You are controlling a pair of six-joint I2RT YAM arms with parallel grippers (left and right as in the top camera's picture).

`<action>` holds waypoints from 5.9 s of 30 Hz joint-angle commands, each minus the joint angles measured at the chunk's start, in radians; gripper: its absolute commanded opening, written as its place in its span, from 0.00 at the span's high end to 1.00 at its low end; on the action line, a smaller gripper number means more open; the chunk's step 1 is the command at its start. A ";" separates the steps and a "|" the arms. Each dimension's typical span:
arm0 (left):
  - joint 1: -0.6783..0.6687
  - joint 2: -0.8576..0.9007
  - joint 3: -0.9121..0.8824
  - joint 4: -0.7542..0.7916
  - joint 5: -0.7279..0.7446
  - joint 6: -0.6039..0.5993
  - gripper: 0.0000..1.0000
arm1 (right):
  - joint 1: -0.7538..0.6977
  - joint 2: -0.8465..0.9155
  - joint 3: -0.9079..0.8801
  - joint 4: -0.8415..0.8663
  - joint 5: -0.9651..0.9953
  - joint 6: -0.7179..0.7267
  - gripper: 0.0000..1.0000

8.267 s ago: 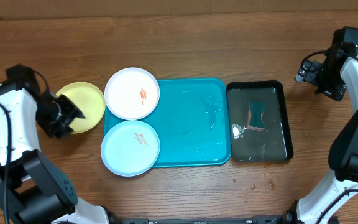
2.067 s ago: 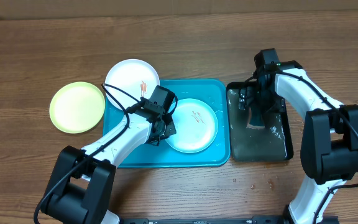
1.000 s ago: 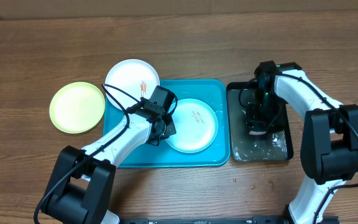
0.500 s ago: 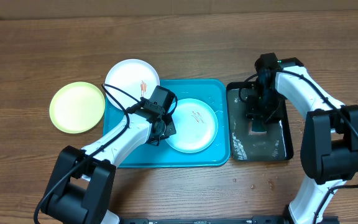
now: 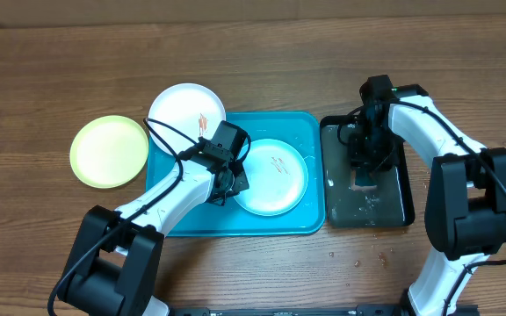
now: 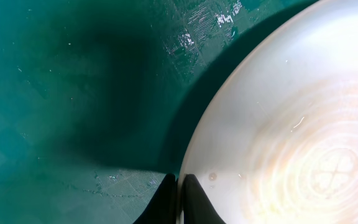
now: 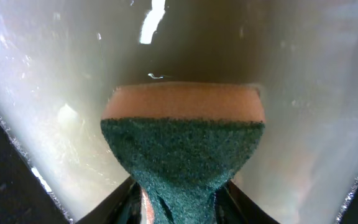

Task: Clean dirty plates on tray and stack at the side
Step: 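Grasp the sponge with right gripper and dip it in the water, then lift the sponge with right gripper and move it toward the teal tray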

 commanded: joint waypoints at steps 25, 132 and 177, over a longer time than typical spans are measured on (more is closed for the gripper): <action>-0.004 -0.009 -0.019 0.003 -0.022 -0.010 0.89 | -0.001 -0.031 0.003 -0.024 -0.006 -0.002 0.96; -0.002 -0.009 -0.019 -0.016 -0.042 -0.006 0.96 | 0.019 -0.411 -0.496 0.449 -0.023 0.051 0.50; -0.002 -0.009 -0.019 -0.016 -0.042 -0.006 0.96 | 0.019 -0.404 -0.573 0.577 0.018 0.051 0.52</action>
